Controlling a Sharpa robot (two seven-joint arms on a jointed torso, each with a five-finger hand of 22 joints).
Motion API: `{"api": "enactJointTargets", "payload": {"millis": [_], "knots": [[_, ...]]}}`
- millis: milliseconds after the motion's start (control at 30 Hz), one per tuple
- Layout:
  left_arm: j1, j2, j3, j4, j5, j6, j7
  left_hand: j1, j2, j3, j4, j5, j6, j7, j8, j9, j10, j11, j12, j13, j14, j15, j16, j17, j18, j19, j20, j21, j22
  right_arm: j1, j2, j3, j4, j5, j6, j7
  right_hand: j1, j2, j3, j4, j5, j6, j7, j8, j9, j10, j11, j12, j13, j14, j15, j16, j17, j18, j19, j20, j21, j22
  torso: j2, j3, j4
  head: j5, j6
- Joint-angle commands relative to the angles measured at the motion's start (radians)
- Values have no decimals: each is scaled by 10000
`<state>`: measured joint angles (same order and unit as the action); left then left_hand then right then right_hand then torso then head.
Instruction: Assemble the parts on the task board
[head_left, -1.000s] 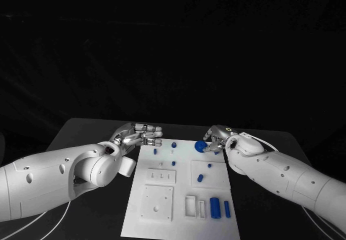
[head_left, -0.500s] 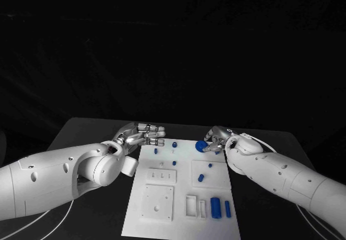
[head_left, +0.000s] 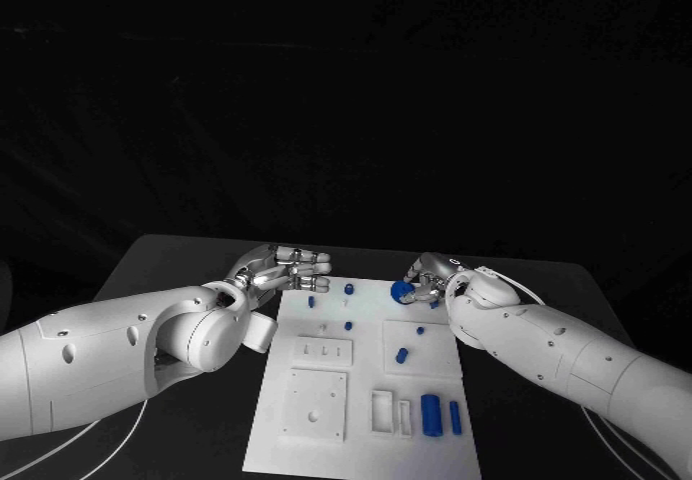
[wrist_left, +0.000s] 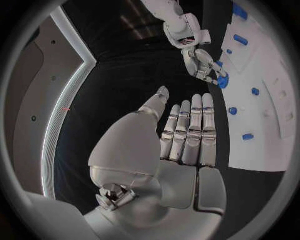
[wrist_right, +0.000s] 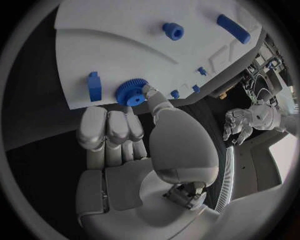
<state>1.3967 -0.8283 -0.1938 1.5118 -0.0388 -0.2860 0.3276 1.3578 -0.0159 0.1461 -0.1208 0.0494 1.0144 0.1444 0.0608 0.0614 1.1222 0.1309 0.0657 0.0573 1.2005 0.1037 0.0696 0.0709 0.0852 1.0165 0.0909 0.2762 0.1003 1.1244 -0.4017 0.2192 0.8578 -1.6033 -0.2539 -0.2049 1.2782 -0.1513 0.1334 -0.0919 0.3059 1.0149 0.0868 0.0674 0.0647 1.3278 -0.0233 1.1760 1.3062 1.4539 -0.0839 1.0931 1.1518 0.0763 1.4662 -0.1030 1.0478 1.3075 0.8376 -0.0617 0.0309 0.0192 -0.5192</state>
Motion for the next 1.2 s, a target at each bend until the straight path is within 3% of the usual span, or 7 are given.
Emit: {"api": "enactJointTargets", "payload": {"millis": [33,300,500,667,800,1000,1200], "knots": [[19,31,6,12,-63,111,49,48,-60,12,-63,51,-5,46,12,14,-63,-6,-62,3,-55,41,-31,-12,-62,-87,8,61,-11,-1,29,-1,-18,57,146,85,-3,63,-9,72,-59,-59,45,-52,-16,43,40,0,17,37,18,41,5,-89,271,25,63,1371,-10,0,-8,2,-6],[20,42,6,5,-64,116,45,48,-60,12,-63,51,-5,46,12,14,-63,-6,-62,3,-55,41,-31,-12,-62,-87,8,61,-11,6,47,-2,-67,27,353,33,26,128,125,32,-3,166,88,-53,-14,57,128,23,45,39,75,73,16,-75,269,68,112,1379,-4,13,-13,16,-13],[19,48,6,-15,-65,126,33,48,-60,12,-63,51,-5,46,12,14,-63,-6,-62,3,-55,41,-31,-12,-62,-87,8,61,-11,6,28,-8,-70,-66,510,-43,-186,154,1347,-571,189,566,112,-54,-12,60,185,64,77,30,132,131,12,-26,250,145,187,1385,-3,26,-23,16,-28],[19,56,6,-25,-65,133,22,48,-60,12,-63,51,-5,46,12,14,-63,-6,-62,3,-55,41,-31,-12,-62,-87,8,61,-11,6,21,-11,-83,-89,622,-67,-303,178,1965,-915,1601,589,150,-54,-14,26,183,52,78,20,130,132,4,-18,238,144,199,1386,-1,33,-27,16,-41],[19,64,6,-29,-66,142,9,48,-60,12,-63,51,-5,46,12,14,-63,-6,-62,3,-55,41,-31,-12,-62,-87,8,61,-11,6,34,-20,-100,-97,776,-74,-675,148,2655,-1304,2074,625,146,-67,-19,22,178,56,80,17,138,145,3,-14,220,147,246,1389,-2,35,-26,0,-55],[19,67,6,-40,-72,176,-29,48,-60,12,-63,51,-5,46,12,14,-63,-6,-62,3,-55,41,-31,-12,-62,-87,8,61,-11,5,50,-74,-103,-270,1173,-161,-770,292,2401,-1295,1479,586,155,-58,-18,73,187,138,132,34,145,240,69,-26,239,161,407,1416,-3,30,-17,5,-74],[19,66,6,-53,-79,180,-50,48,-60,12,-63,51,-5,46,12,14,-63,-6,-62,3,-55,41,-31,-12,-62,-87,8,61,-11,5,51,-130,-44,-509,1089,-211,-718,341,2215,-1277,1305,656,148,-58,-17,82,195,150,140,24,159,225,36,-24,223,176,408,1412,-6,34,-35,-4,-87]]}}
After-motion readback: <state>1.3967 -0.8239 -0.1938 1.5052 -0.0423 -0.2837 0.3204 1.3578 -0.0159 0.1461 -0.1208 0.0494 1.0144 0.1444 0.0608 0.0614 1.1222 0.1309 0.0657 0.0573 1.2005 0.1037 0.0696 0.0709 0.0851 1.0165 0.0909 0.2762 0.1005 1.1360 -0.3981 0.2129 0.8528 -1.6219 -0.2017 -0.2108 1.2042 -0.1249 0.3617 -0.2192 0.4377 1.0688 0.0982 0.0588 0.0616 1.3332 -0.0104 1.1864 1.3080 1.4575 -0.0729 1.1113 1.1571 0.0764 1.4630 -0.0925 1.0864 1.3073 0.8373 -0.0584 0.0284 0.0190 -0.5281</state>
